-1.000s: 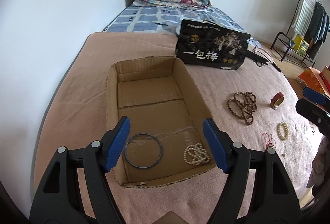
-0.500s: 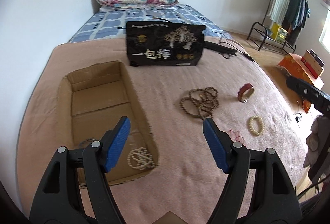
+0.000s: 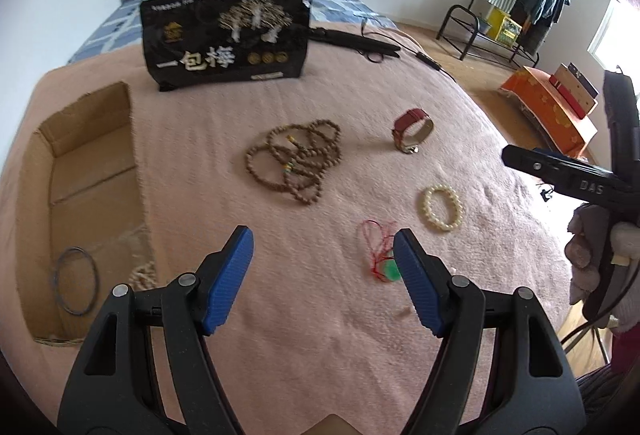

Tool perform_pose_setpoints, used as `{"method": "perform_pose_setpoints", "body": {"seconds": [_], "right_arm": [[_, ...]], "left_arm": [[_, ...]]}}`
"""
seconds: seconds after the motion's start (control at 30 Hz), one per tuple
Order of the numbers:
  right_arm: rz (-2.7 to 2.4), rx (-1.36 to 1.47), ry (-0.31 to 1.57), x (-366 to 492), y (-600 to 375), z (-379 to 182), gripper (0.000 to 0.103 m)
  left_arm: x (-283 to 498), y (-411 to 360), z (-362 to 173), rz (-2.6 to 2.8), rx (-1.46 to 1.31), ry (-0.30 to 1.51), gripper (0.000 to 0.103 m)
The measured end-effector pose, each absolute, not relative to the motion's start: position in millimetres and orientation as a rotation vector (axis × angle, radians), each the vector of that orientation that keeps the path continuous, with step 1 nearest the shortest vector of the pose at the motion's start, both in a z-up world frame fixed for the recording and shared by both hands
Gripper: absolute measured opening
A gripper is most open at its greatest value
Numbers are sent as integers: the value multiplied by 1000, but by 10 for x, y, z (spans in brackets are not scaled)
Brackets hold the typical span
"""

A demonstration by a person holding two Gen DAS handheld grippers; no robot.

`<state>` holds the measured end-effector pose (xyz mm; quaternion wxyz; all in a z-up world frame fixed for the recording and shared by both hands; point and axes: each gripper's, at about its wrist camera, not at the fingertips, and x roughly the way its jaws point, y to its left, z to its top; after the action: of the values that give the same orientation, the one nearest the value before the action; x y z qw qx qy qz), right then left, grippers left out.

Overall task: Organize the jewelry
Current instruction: 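Grasp the jade pendant with the left tool while the right tool grasps the pale bead bracelet, then carry the pendant and bead bracelet into the box and open both tools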

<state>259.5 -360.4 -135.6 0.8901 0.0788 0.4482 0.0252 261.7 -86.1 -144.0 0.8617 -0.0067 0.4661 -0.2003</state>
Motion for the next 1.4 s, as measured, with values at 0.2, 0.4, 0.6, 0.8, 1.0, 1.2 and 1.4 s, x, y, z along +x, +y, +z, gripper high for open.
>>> {"method": "perform_pose_setpoints", "body": {"seconds": [0.2,0.4,0.6,0.8,1.0,1.2,1.4], "right_arm": [[56,237,1065,2696,-3765,-1713,88],[72,267,1183,2783,-3762,-2035,68],[76,290,1226,2854,-3797,-2198,55],[94,299,1241,2909,-3779,-2273,46],[99,282,1252,2968,-3706,-2313,41],[80,196,1257,3010,-3573,-2332,22],[80,180,1247,3022,-3545,-2336,5]], "left_arm": [[2651,-1119,-1689,-472,-14,1063,59],[2666,-1393,-1944,-525,9,1137,53],[2692,-1596,-2121,-537,68,1168,52],[2720,-1699,-2276,-529,105,1194,49],[2730,-1712,-2312,-521,142,1182,33],[2773,-1635,-2303,-508,138,1185,15],[2762,-1590,-2263,-505,122,1175,14]]}}
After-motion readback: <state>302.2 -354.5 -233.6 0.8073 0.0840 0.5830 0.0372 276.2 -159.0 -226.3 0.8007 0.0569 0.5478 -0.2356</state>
